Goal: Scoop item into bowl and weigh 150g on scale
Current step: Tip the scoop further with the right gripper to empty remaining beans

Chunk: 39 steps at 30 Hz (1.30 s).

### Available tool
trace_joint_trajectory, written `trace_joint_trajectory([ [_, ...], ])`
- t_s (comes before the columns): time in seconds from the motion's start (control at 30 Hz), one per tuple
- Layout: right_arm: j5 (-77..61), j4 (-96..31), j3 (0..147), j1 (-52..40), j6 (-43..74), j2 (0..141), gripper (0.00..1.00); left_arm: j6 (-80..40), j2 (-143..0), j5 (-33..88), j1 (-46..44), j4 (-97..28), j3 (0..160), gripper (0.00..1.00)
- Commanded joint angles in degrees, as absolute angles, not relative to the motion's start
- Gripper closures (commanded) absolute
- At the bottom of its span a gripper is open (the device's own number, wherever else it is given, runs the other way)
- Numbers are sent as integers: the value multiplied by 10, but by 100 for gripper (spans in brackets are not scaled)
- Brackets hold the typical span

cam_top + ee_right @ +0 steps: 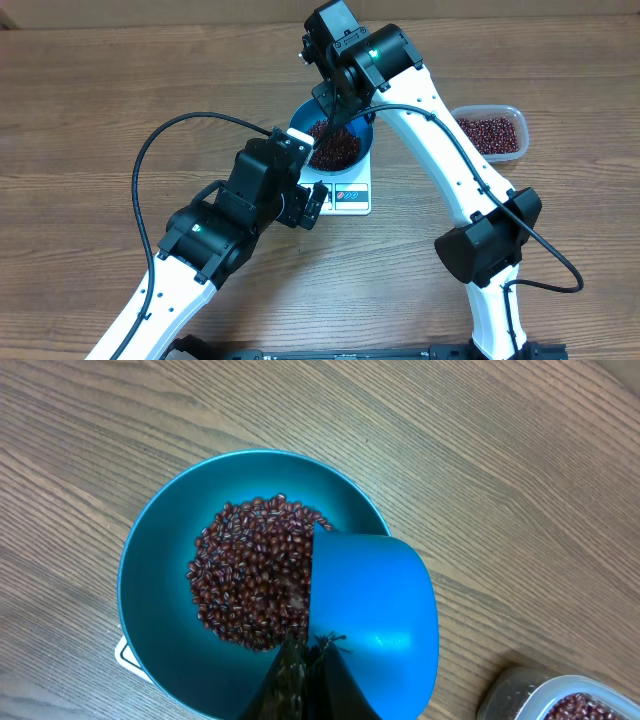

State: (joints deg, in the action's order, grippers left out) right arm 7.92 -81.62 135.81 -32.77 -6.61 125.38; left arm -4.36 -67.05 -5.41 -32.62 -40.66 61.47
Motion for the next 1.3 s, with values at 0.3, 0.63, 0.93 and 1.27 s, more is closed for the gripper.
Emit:
trace_joint_trajectory([
  [0.3,86,-812,1376,-332,-55,1239,96,-47,-675,-60,-326,-405,611,1],
  [0.63,117,-813,1376,-333,-50,1239,96,-47,-675,-60,-326,-405,611,0],
  [0.93,48,-806,1376,-331,-64,1239,96,-47,-675,-60,-326,-405,611,0],
  [1.27,74,-807,1376,-330,-60,1239,96,-47,-675,-60,-326,-405,611,0],
])
